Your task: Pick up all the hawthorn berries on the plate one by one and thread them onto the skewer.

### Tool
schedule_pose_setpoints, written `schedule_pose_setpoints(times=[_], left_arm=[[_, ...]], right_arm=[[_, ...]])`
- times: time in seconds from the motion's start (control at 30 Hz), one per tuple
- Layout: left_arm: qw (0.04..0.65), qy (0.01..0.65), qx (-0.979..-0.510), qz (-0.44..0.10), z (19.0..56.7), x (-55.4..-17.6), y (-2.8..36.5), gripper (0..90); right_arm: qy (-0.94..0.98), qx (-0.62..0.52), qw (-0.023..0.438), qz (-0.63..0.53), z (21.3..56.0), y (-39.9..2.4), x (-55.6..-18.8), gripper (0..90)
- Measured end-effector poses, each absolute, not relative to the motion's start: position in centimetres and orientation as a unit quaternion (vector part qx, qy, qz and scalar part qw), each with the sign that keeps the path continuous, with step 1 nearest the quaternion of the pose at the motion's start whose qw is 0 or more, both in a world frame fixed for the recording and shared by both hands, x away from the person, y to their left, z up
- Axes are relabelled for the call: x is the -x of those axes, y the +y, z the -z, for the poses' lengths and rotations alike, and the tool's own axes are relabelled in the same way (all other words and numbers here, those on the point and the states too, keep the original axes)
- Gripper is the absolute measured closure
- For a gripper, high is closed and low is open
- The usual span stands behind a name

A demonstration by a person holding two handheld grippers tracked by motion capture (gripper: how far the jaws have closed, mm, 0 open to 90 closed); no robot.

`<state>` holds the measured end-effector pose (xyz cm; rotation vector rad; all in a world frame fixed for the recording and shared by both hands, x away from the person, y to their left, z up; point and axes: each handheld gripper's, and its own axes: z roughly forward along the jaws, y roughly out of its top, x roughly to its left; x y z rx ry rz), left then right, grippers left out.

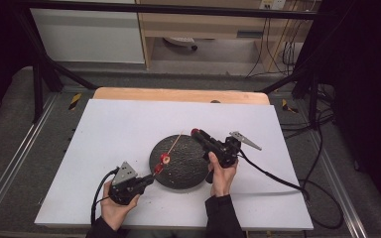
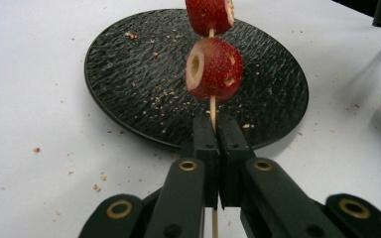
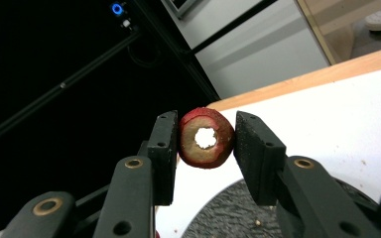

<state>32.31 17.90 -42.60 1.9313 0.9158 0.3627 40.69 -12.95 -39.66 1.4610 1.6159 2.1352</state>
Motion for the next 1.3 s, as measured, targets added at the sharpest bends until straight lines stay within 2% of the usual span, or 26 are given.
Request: schedule_pose_setpoints(times=[0.63, 1.3], left_arm=[[0.485, 0.362, -0.784, -0.141, 43.2, -31.6, 16.2, 88.2], [0.493, 0.361, -0.779, -0.14, 43.3, -31.4, 15.7, 88.2]], right_arm=[[0.464, -0.48, 0.057, -0.742, 40.2, -12.6, -41.1, 62.6], [0.444, -0.482, 0.045, -0.754, 40.8, -12.1, -41.1, 62.6]])
